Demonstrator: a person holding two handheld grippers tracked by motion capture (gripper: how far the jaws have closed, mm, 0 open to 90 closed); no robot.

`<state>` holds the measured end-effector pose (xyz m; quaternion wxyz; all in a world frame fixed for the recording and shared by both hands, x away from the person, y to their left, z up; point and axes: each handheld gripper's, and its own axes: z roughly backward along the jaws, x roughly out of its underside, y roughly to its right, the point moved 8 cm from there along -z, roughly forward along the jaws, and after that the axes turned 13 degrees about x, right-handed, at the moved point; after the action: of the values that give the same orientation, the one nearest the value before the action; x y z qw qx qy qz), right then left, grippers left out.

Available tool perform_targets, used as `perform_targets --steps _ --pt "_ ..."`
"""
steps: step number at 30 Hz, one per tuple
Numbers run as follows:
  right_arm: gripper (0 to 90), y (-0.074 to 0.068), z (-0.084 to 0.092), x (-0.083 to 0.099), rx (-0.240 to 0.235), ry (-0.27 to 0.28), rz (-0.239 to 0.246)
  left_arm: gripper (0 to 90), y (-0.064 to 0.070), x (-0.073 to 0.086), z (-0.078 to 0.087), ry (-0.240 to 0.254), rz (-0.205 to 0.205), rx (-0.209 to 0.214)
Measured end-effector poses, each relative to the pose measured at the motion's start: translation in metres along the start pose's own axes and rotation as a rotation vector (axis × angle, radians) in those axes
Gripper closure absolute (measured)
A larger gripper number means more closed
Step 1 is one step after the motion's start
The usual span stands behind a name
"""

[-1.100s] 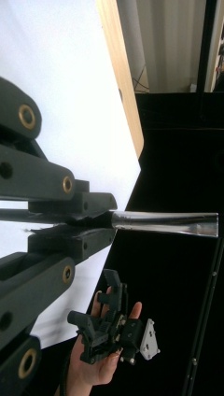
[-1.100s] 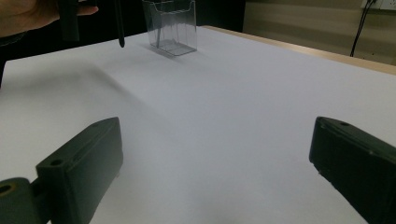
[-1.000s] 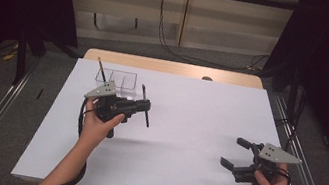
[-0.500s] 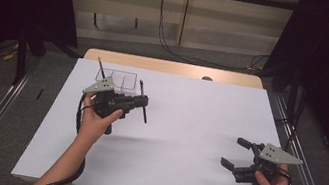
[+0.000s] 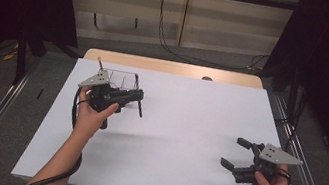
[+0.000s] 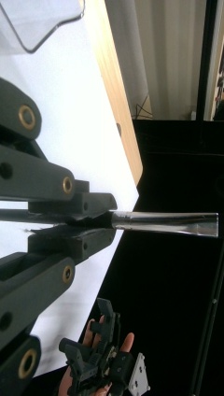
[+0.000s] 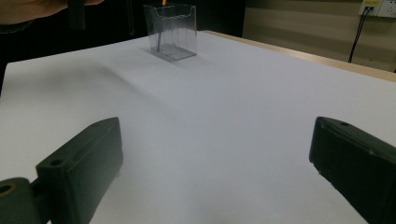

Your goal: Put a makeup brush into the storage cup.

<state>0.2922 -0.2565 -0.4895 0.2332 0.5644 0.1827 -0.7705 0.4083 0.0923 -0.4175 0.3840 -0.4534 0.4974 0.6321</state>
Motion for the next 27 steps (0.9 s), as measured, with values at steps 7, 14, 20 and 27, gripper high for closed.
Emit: perform_targets --steps 7,14,20,27 --pt "2.1 0.001 0.0 0.0 0.003 0.002 0.002 83.8 -0.007 -0.004 0.006 -0.003 0.004 -0.026" --pt "2.1 0.001 0.001 0.001 0.001 0.0 0.001 83.8 -0.015 -0.006 0.011 -0.006 0.005 -0.052" --pt "2.1 0.001 0.001 0.001 0.0 0.002 0.002 83.8 -0.02 -0.007 0.018 -0.012 0.004 -0.079" --pt "2.1 0.002 0.001 0.001 0.0 0.001 0.001 83.8 -0.027 -0.01 0.028 -0.007 0.0 -0.113"
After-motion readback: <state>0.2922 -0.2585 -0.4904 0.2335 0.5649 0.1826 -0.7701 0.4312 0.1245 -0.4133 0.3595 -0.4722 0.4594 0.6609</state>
